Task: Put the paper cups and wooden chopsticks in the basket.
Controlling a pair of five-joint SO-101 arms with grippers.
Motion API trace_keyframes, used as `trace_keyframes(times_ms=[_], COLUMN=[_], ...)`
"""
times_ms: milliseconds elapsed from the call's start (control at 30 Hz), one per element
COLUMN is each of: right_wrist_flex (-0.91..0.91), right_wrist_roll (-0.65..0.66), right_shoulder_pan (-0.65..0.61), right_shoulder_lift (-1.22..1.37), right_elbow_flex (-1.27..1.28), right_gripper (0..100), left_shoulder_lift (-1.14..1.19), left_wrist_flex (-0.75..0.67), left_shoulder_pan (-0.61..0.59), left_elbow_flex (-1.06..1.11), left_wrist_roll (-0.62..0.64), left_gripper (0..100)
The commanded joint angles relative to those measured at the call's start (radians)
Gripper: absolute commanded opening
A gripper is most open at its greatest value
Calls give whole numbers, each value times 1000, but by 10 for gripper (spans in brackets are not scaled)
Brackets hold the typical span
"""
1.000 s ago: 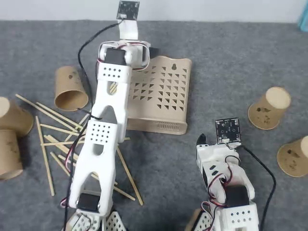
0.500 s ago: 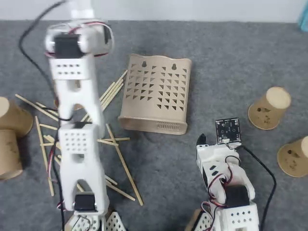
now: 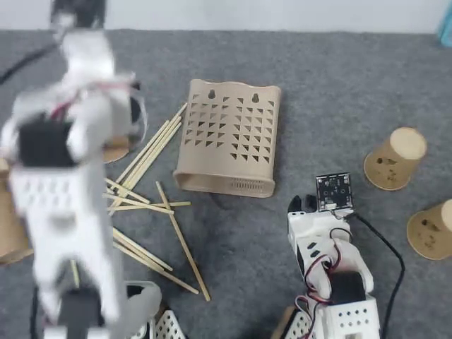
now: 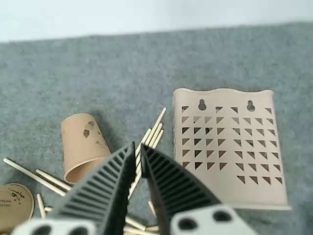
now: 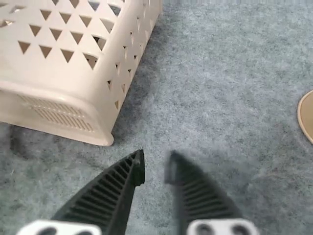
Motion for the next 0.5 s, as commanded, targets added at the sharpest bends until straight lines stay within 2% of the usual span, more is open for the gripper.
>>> trace_keyframes(times_ms=[0,133,233,367,467], right_wrist_flex=[-21,-27,-30,-19,-21], right_wrist_roll=[20,18,20,21,21], right_shoulder_pan=[-18,-27,-28,-85,-186], right_shoulder_lift=[-16,-16,-16,-16,-16], right_elbow_flex=[18,18,5,-20,-14], right_gripper=[9,8,8,8,8], left_shoulder_lift=[-299,-531,-681,-848,-937], left_wrist_flex=[-180,-413,-535,-628,-678], left_shoulder_pan=[-34,-86,-114,-153,-164], left_elbow_flex=[440,895,1173,1426,1540], left_wrist_roll=[-5,-3,-5,-9,-9], left_gripper=[15,15,15,15,15])
